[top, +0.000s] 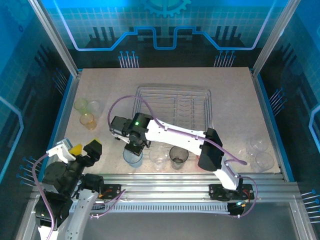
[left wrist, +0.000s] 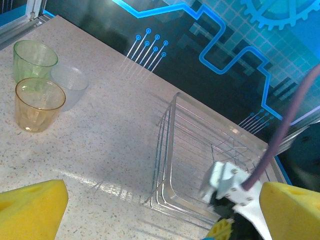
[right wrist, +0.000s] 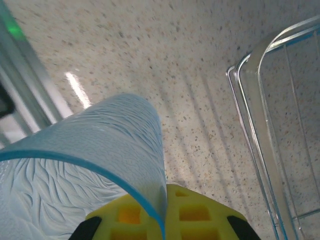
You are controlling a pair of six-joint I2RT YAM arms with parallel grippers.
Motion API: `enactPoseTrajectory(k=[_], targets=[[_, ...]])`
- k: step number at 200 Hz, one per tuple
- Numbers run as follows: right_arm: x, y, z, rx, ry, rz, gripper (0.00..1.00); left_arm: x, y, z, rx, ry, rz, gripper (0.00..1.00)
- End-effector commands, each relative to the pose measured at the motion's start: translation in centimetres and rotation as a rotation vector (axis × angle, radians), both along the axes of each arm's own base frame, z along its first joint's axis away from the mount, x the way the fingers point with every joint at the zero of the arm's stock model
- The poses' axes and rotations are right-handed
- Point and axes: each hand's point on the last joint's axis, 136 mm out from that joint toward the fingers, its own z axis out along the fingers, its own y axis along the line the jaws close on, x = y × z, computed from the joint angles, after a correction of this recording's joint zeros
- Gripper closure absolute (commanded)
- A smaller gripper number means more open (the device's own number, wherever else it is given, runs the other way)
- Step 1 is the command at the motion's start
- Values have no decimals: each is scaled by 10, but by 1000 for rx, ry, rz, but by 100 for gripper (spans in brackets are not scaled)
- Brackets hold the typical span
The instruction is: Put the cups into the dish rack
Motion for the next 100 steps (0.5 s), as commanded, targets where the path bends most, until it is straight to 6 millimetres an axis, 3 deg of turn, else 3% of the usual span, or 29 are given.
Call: enactPoseTrajectory(k=[1,17,50,100], targets=[[-24,5,64,195,11,116,100,4,-15,8,0,-18,-89,1],[-34,3,85,277,10,172,100,11,-32,14,-29,2,-177,1],[-29,-21,119,392,-98,195,100,30,-73,29,-111,70,-387,1],[1,-105,152,656,-163,-26,100,59,-130,69,-288,101,-714,1]])
